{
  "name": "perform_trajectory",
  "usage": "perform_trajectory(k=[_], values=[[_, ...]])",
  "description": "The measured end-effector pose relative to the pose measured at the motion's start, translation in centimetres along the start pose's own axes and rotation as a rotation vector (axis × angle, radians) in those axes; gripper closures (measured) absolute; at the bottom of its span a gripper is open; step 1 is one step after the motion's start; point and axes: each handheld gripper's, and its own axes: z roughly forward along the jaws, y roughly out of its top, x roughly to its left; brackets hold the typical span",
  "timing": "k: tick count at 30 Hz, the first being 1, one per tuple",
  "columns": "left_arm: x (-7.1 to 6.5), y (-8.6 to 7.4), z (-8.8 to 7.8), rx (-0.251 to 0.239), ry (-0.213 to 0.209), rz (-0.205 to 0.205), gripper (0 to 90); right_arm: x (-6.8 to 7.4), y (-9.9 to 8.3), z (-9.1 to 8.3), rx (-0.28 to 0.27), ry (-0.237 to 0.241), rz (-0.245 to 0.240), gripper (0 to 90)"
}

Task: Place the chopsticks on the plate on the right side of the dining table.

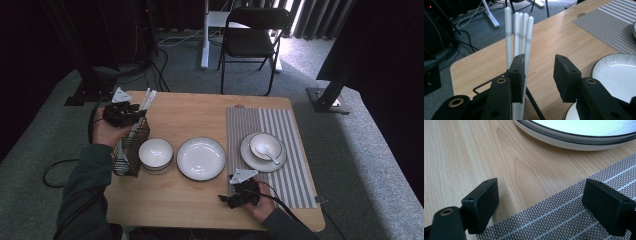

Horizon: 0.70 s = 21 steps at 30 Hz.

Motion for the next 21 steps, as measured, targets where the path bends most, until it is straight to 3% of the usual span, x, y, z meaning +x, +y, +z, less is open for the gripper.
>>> perform_trajectory(k=[8, 21], values=[[0.5, 0.0, 1.0, 0.026, -0.009, -0.019, 65.4, 0.0, 0.0, 0.0, 0.000, 0.000, 0.000, 13.7], [1.1, 0.5, 2.8, 0.102, -0.002, 0.003, 73.6, 0.0, 0.0, 0.0, 0.000, 0.000, 0.000, 13.7]])
